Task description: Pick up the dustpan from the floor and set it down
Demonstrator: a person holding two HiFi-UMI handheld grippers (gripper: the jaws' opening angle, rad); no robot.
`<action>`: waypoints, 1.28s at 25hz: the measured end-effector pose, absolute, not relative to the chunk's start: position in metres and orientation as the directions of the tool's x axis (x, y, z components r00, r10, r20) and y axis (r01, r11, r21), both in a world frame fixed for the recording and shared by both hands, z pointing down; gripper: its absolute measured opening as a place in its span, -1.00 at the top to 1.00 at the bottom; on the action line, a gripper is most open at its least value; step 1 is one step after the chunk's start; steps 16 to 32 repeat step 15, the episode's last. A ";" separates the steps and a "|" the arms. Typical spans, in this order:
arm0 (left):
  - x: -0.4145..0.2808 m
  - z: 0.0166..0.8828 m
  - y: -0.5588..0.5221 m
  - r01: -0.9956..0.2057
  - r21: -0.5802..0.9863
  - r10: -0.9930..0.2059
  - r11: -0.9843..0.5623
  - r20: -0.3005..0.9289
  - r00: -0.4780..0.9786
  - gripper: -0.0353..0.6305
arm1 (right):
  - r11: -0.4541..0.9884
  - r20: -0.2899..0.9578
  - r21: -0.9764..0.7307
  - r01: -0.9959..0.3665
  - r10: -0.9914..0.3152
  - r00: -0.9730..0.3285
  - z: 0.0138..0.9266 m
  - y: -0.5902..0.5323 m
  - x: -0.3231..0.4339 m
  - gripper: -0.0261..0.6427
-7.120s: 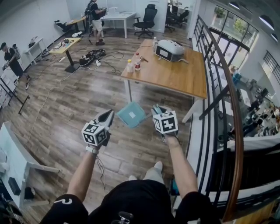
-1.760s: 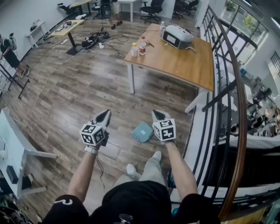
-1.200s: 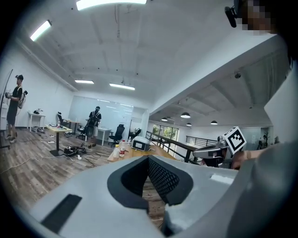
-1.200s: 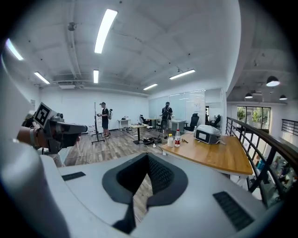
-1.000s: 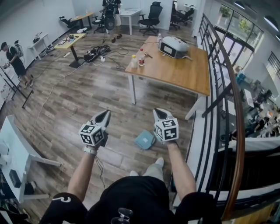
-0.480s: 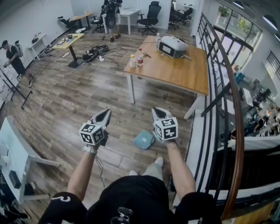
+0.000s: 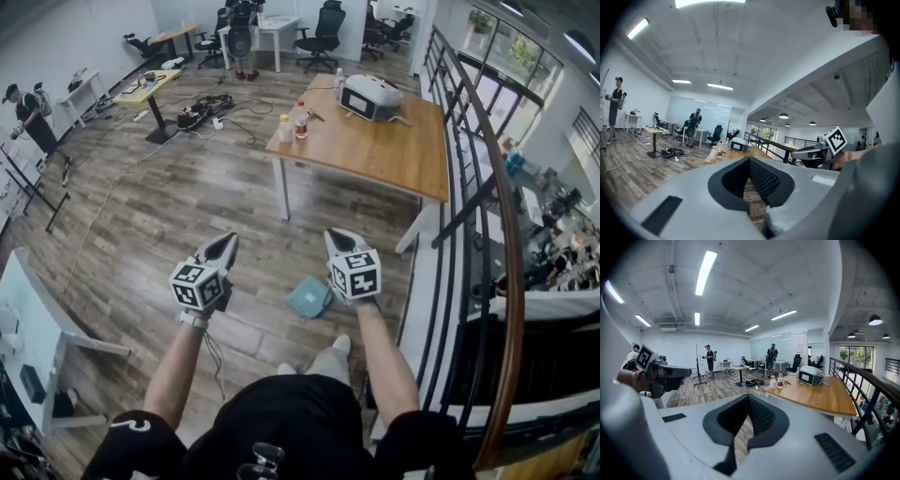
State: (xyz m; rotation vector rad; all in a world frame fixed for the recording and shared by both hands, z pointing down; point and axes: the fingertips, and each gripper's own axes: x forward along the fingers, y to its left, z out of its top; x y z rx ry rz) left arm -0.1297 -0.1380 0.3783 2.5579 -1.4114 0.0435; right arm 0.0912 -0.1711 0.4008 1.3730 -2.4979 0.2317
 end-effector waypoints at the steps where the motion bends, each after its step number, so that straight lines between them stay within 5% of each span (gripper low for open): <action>1: -0.129 0.378 -0.138 -0.839 0.176 -0.832 -0.515 0.132 0.538 0.91 | 0.535 0.313 -0.003 -0.845 -0.802 -0.509 0.400 -0.172 0.092 0.94; 32: -0.130 0.380 -0.137 -0.836 0.187 -0.831 -0.515 0.131 0.541 0.91 | 0.535 0.321 -0.003 -0.845 -0.800 -0.508 0.400 -0.171 0.091 0.94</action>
